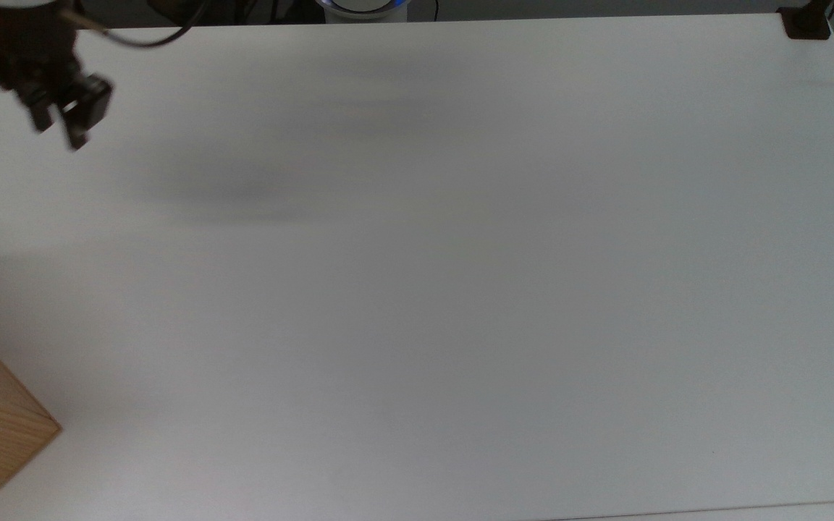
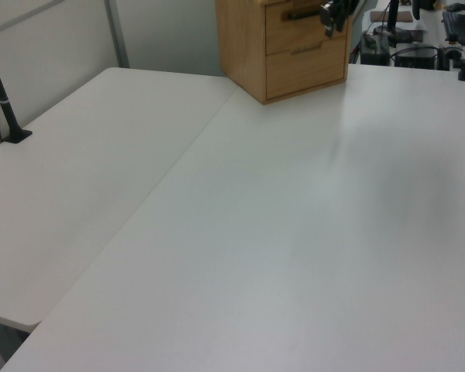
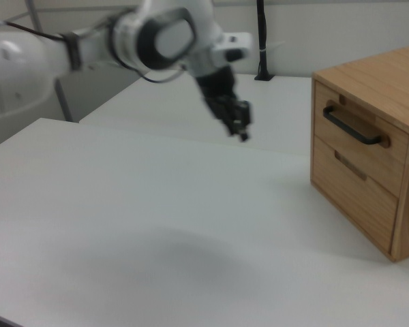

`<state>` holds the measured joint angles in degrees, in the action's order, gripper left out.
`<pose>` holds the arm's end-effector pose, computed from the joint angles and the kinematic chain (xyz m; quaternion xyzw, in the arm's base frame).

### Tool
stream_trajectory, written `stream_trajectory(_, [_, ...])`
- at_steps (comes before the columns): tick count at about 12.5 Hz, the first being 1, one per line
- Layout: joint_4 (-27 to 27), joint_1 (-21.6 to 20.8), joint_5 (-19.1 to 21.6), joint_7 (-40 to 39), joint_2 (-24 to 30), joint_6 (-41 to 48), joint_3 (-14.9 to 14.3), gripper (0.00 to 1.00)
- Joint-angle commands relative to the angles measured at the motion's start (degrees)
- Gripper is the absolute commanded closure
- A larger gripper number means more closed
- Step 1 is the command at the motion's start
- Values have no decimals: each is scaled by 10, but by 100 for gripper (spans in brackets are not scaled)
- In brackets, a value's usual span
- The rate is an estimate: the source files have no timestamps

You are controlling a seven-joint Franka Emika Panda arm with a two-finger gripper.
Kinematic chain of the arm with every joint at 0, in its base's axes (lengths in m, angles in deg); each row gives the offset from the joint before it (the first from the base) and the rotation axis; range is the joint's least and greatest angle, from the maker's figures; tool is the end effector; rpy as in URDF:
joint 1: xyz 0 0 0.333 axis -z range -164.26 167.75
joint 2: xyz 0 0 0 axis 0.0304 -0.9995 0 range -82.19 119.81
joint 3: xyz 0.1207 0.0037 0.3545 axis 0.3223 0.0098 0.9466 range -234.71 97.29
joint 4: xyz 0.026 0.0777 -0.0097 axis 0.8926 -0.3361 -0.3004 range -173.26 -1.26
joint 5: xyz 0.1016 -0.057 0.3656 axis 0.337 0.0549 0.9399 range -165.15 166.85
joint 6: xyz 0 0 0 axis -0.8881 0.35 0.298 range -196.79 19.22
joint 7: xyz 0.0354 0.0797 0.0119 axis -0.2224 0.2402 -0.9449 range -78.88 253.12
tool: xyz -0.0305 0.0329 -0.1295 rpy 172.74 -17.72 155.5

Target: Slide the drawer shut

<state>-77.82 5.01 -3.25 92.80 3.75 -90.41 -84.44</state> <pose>0.6413 -0.2013 0.6112 0.9710 -0.1961 0.1089 0.0826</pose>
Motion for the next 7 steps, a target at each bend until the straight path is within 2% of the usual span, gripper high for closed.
stream_trajectory(1, [-42,-41,49,-70,74,113,1,10])
stream_trajectory(2, [-42,-55,52,-83,86,140,3,0])
stream_trajectory(4, [-43,-80,52,-99,96,168,2,0])
stream_trajectory(6, [-42,-81,56,-99,96,182,4,0])
stream_trajectory(7, [-43,-76,58,-101,96,183,24,0])
